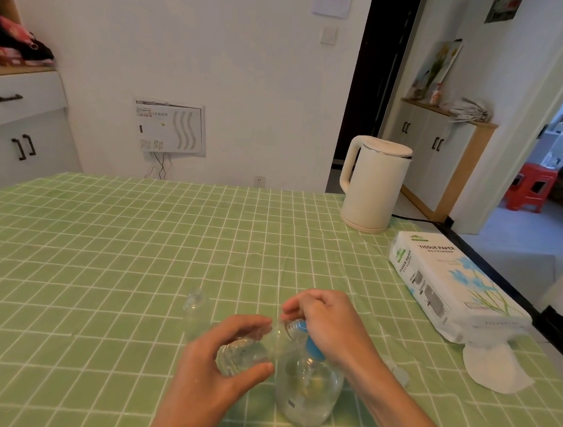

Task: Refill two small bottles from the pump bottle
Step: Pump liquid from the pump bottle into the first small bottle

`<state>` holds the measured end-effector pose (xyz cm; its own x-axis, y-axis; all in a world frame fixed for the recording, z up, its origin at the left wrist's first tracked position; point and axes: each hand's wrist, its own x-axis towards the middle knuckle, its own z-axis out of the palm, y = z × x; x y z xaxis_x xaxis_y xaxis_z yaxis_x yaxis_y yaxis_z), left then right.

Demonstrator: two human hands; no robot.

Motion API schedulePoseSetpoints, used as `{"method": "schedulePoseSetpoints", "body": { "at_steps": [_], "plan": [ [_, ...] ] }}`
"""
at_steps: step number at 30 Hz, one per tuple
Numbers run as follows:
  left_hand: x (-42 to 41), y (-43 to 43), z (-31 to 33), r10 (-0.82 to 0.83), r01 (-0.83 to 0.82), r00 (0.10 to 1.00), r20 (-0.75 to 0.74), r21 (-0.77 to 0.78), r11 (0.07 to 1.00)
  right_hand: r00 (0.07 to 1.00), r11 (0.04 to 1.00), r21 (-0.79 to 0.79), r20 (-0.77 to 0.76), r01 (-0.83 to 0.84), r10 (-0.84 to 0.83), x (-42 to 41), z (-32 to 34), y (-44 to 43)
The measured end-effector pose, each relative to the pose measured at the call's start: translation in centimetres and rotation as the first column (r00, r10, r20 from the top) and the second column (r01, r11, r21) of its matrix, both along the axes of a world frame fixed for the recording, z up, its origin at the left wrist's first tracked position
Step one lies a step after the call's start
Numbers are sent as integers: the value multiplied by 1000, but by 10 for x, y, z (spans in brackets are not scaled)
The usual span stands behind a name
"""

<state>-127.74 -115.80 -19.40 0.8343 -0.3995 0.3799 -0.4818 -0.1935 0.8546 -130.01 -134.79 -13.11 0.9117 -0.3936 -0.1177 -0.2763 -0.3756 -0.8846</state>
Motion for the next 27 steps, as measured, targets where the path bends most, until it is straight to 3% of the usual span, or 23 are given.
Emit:
{"method": "schedulePoseSetpoints", "body": {
  "at_steps": [27],
  "plan": [
    [1, 1, -3, -1, 1, 1000, 19, -23, 1000, 1000, 1000, 3, 2, 29, -29, 1, 2, -1]
  ]
}}
